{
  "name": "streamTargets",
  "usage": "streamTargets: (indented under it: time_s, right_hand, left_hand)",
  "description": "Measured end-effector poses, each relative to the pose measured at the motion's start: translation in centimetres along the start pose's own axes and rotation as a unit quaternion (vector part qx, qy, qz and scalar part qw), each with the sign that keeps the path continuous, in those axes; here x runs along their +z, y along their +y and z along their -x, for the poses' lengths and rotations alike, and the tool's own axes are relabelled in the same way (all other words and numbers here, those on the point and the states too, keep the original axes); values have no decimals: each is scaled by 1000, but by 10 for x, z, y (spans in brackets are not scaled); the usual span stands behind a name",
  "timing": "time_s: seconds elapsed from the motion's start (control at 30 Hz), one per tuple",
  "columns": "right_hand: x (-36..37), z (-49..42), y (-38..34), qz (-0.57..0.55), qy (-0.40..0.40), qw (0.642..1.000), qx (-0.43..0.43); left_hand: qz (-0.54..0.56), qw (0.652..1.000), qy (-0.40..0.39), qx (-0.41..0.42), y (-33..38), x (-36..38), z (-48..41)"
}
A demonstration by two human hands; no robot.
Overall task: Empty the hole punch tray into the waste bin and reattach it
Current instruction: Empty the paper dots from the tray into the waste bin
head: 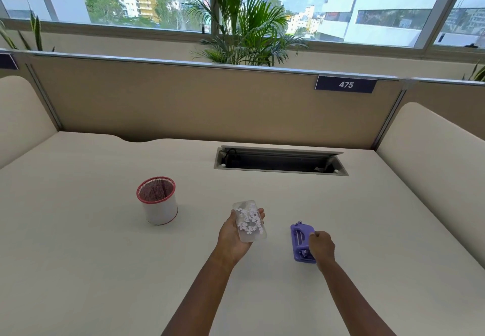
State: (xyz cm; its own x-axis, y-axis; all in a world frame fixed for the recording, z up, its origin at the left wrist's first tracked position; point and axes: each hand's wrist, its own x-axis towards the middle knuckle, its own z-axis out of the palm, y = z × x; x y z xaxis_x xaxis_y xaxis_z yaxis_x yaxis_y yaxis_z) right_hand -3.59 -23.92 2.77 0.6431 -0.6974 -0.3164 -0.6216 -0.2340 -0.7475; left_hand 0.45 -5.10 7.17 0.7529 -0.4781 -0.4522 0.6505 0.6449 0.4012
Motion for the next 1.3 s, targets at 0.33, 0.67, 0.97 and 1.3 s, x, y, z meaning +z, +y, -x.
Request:
streamTargets:
  time_s: [0.33,0.67,0.97,1.3]
  right_hand:
    - [4,53,-49,58,-19,987,-149]
    - [40,95,-88,123,-132,953,-245]
    - [48,99,-101,171,-116,941,-268]
    - [73,102,-134,158,-128,932,-301]
  left_hand:
    - [11,1000,-4,9,6,7,0]
    - [66,997,-23,22,12,6,-4]
    - [-28,996,23,86,24,-6,2]
    - [-638,545,317,442,113,-37,24]
